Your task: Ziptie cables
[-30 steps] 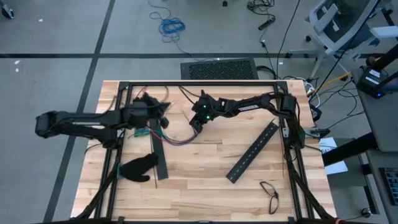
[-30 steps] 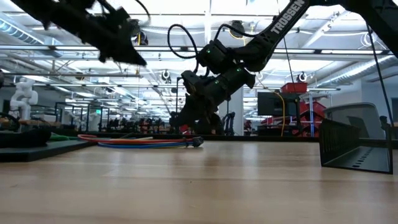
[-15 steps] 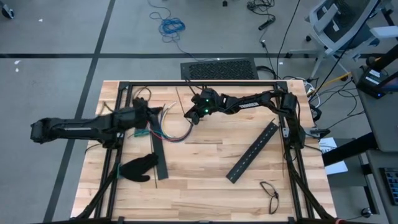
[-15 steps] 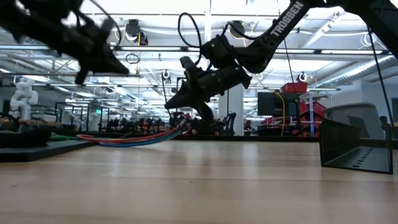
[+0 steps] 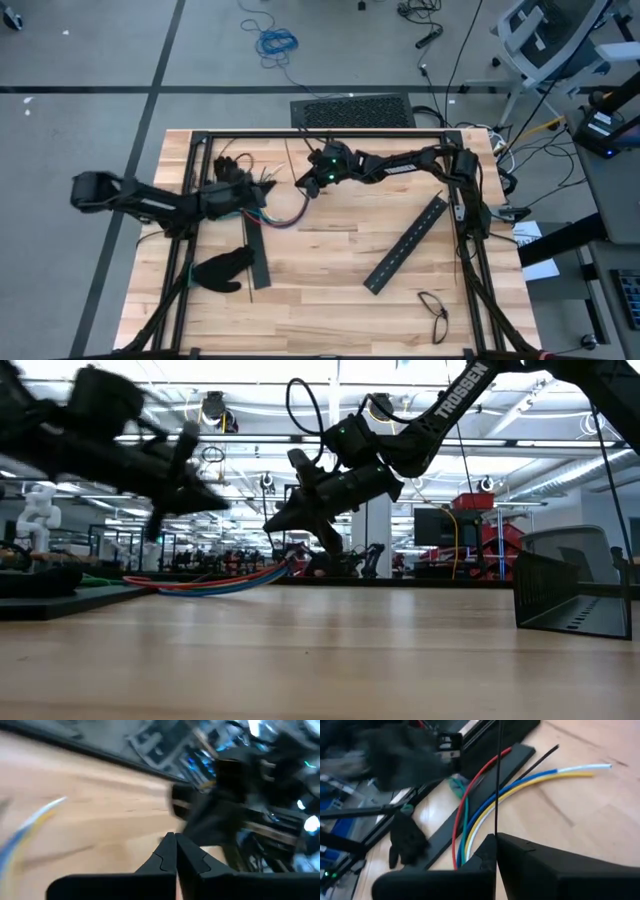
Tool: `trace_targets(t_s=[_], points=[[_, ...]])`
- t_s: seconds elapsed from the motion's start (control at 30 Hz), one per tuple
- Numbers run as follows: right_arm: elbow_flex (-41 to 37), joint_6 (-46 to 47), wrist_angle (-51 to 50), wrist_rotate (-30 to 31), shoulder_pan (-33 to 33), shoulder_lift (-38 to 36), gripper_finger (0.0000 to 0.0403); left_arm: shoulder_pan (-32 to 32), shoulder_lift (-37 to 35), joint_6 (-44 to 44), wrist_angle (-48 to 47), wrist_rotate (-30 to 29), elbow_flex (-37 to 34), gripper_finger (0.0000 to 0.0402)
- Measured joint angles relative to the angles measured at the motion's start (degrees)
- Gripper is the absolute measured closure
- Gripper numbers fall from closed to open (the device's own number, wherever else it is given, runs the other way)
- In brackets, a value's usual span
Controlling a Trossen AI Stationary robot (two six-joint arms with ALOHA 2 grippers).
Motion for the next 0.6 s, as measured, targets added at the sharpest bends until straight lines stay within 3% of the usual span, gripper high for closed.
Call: trace_targets(t_s=[0.17, 0.4, 0.6], points=[[1.05, 0.54, 1.59, 0.14, -0.91, -0.03, 0.0403, -1.18, 11.6, 5.63, -0.91, 5.82, 6.76, 0.0399], [2.29, 0.1, 1.71, 0.41, -0.95, -0.13, 0.0403, -1.38, 21.88, 3.51, 11.61, 5.7, 8.69, 0.0399], [2.22, 0.33, 1.25, 1.61, -1.43, -0.13, 0.0403, -4.32, 25.45, 1.96, 11.61, 4.07, 8.68, 0.0399]])
